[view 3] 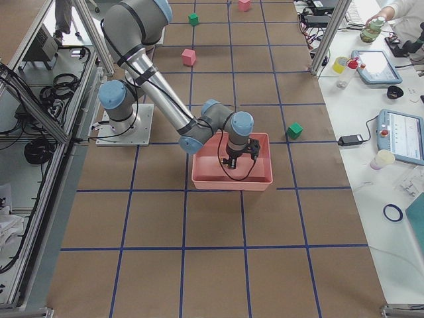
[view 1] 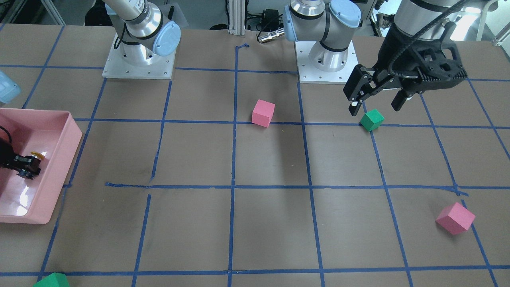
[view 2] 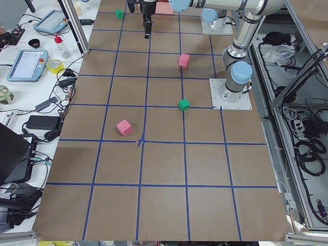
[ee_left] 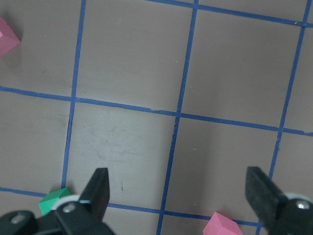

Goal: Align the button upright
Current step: 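Close the right gripper on the button's black-and-blue body, then lift the button out of the tray and carry it toward table center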

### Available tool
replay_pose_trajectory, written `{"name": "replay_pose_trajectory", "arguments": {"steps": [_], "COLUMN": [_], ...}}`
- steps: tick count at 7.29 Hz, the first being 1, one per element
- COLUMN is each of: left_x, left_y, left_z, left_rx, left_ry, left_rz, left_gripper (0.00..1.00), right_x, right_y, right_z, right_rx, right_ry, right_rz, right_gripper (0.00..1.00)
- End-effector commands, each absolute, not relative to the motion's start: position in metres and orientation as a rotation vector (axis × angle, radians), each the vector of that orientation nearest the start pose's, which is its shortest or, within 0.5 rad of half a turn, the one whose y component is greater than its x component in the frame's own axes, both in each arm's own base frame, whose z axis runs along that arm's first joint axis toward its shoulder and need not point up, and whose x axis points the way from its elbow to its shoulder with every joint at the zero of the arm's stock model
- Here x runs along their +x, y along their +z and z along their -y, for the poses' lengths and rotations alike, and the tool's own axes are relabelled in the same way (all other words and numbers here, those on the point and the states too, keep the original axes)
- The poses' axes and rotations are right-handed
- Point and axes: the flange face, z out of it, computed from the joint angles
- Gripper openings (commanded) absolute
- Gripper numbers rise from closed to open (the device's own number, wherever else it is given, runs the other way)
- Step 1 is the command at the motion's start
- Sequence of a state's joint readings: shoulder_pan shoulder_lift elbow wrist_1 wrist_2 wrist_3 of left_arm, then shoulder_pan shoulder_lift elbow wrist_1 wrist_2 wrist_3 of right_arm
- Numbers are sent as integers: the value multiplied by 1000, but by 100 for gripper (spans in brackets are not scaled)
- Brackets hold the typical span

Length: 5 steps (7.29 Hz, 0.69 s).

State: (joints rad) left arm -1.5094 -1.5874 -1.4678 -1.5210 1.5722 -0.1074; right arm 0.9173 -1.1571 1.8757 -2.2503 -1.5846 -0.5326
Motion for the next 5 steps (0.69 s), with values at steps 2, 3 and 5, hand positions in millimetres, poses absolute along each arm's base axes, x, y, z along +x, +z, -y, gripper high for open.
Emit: {"name": "replay_pose_trajectory", "arguments": {"steps": [2,3,5], "left_x": [-102,-101,-102], "left_y": [538,538,536], "left_z": [517,518,518], "left_rx": [-264,-267,-264], "left_ry": [-222,-219,-222], "left_rz": [-3124,-3124,-3126], "left_gripper": [100,100,100], "right_x": [-241,-233,-207], "right_y": [241,294,363], "right_z": [548,553,574], "right_rx": [177,156,72], "right_ry": [42,71,-19], "right_rz": [-3157,-3143,-3182], "right_gripper": [0,0,0]}}
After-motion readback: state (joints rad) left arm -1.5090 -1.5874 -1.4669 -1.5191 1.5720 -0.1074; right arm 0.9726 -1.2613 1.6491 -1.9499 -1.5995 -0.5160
